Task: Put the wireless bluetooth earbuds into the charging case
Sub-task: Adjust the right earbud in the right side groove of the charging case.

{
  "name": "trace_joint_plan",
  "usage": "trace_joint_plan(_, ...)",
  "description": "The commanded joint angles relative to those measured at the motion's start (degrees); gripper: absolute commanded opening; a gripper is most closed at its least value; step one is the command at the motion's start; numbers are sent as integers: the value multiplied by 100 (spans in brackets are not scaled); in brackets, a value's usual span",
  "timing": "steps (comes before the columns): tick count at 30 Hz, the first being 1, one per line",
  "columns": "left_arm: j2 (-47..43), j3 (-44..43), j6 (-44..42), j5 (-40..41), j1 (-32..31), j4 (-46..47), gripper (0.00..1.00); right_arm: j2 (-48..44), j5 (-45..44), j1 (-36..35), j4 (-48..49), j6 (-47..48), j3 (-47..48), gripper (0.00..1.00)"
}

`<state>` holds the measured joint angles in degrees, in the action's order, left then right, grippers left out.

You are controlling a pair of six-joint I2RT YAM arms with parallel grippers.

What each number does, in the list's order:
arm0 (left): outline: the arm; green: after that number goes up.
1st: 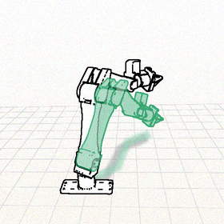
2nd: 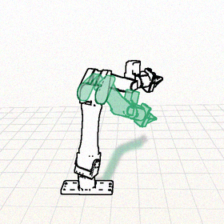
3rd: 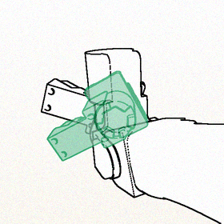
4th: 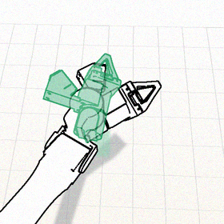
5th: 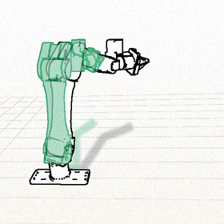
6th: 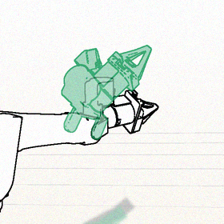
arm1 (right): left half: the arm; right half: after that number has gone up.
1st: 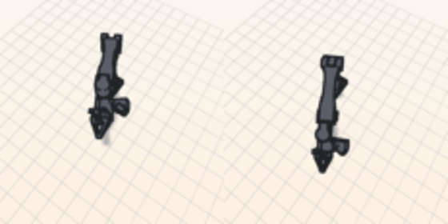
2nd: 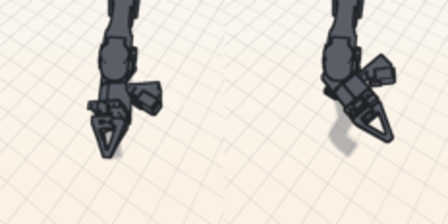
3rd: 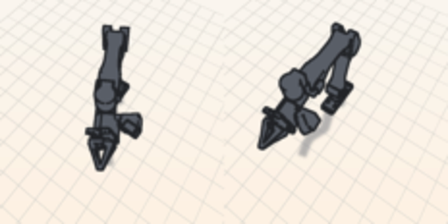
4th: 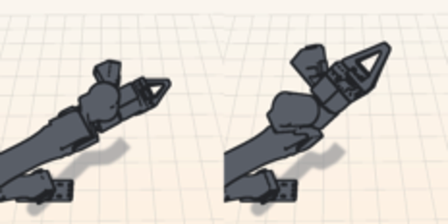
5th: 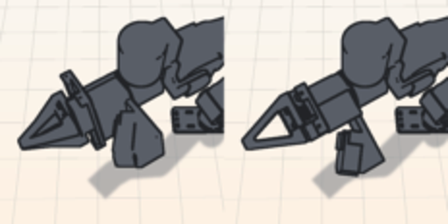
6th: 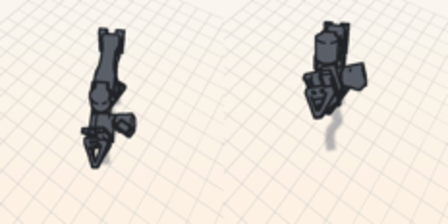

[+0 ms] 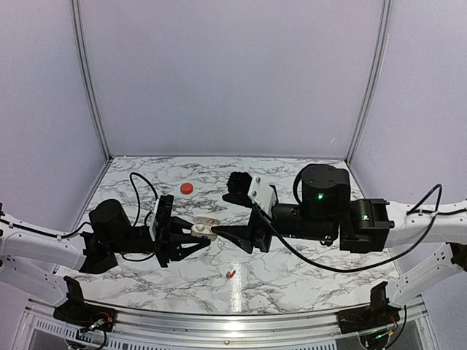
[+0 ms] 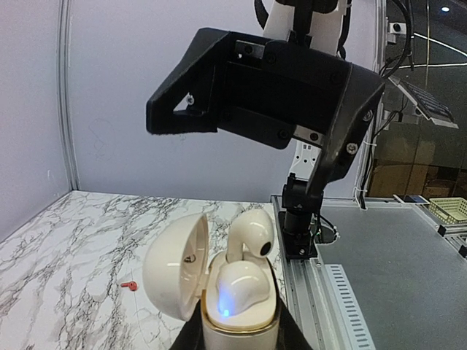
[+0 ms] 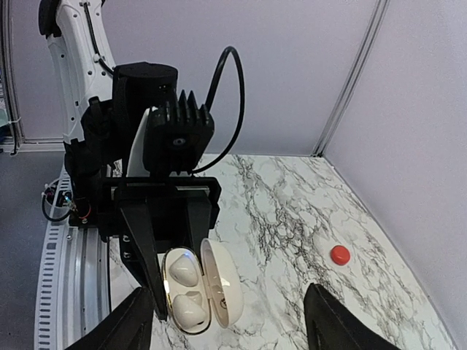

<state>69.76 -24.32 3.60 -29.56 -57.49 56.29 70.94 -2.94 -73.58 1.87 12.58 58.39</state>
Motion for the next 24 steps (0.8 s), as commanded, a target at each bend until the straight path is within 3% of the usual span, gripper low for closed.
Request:
trace_joint_plan(1,-84,-21,-130,-48,-38,147,0,142,35,53,-154,-194,232,71)
trace_joint_plan(24,-111,-48,-219,34,-78,41,0,404,-172,335,-169,-457,253,69)
